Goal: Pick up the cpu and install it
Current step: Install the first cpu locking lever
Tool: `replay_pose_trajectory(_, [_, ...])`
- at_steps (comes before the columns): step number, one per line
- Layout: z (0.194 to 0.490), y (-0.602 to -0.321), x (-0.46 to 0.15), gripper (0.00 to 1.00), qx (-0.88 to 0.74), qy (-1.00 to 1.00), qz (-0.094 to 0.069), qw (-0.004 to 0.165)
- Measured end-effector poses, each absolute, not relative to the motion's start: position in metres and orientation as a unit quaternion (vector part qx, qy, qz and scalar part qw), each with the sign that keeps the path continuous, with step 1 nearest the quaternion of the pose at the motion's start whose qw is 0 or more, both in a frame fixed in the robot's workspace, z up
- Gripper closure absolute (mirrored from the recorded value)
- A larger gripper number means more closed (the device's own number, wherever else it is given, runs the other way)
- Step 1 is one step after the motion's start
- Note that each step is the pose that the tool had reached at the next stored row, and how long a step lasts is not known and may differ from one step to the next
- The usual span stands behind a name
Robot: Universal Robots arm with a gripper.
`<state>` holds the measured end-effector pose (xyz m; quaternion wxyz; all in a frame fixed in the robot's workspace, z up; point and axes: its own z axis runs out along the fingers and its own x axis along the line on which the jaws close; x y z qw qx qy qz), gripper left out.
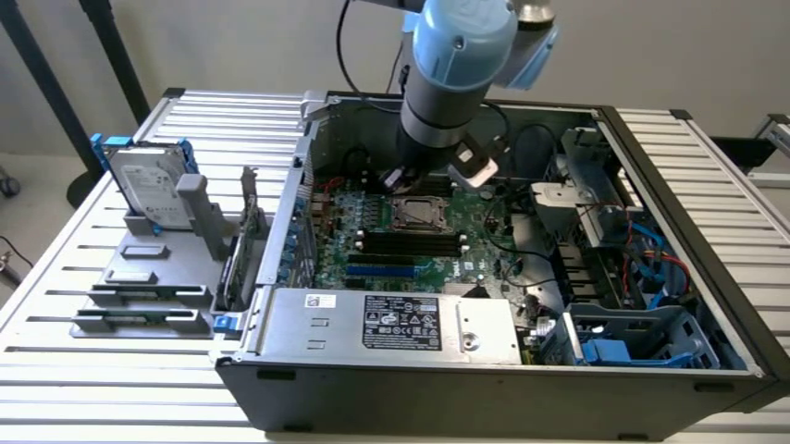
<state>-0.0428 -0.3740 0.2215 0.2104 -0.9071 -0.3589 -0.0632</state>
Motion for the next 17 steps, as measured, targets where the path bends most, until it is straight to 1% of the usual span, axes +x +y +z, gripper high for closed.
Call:
replay_pose_trajectory(4, [0.225, -0.381, -0.052, 0.89, -0.907, -0.359, -0.063, 0.210])
replay_pose_trajectory(10, [0.242, -0.403, -0.053, 0.89, -0.907, -0.359, -0.063, 0.210])
replay_pose_trajectory(17, [0.246, -0.422, -0.055, 0.89, -0.908, -0.359, -0.063, 0.209])
